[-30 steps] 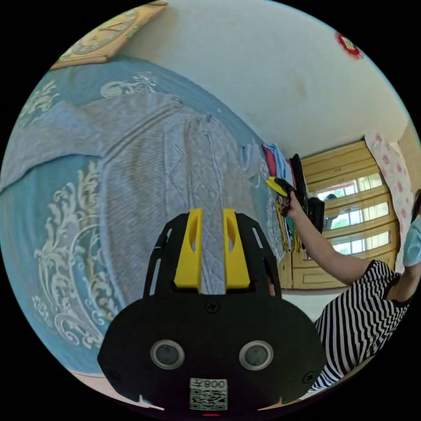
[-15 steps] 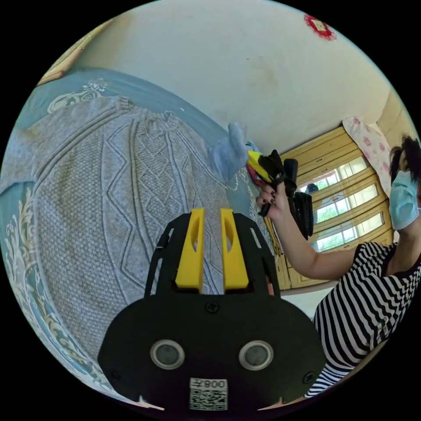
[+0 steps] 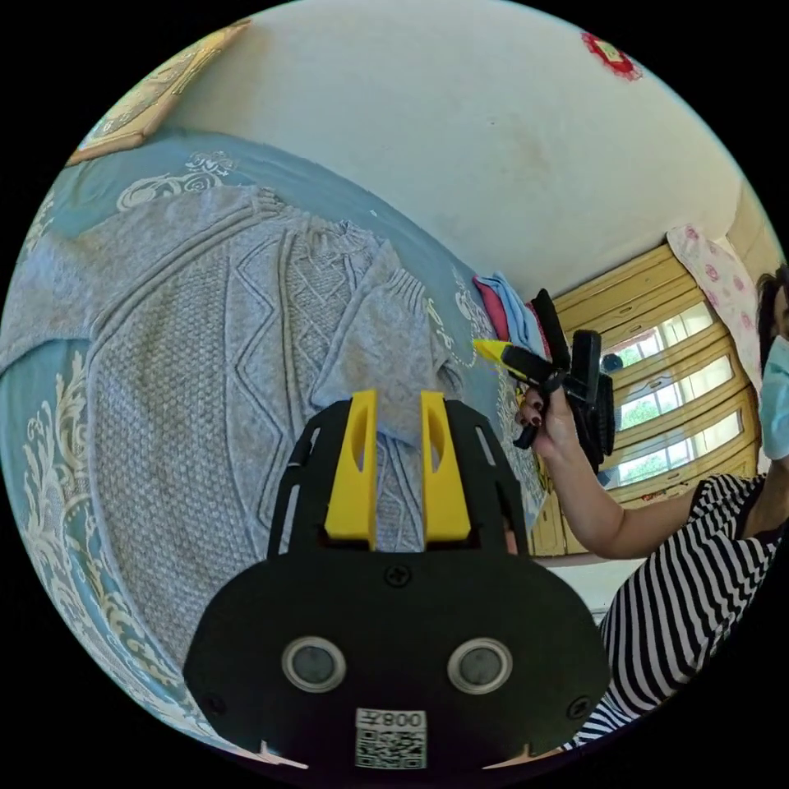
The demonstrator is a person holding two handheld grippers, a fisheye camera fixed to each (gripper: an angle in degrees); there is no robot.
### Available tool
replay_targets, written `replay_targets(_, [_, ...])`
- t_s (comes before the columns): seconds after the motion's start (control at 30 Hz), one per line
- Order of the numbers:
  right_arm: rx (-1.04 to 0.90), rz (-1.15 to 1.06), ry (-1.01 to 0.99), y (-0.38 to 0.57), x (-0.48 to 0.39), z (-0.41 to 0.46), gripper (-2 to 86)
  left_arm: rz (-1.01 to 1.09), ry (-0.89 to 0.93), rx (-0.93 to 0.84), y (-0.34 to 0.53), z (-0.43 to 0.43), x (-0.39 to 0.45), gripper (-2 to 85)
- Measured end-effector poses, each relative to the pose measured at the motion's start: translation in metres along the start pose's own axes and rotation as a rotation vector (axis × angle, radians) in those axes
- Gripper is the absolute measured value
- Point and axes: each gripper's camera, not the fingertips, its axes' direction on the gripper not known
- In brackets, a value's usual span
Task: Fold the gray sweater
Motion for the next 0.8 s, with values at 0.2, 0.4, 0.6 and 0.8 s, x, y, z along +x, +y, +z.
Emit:
replay_targets(0.2, [-0.11, 0.093, 0.001, -0.036, 0.005, 0.066, 8.9, 0.149, -0.145, -0.031, -0.047, 0.041, 0.013, 9.0])
replay_targets(0.4, [-0.174, 0.07, 0.119, -0.021, -0.025, 0.109, 3.8, 0.243, -0.32, -0.132, -0.099, 0.089, 0.003, 6.5])
replay_targets(0.6, [-0.102, 0.003, 0.125, 0.0, -0.058, 0.085, 2.3, 0.314, -0.328, -0.084, -0.09, 0.079, 0.013, 2.8])
replay_targets(0.8, [0.076, -0.086, 0.234, 0.013, -0.093, -0.012, 2.1, 0.442, -0.182, 0.054, -0.108, 0.05, 0.049, 3.6])
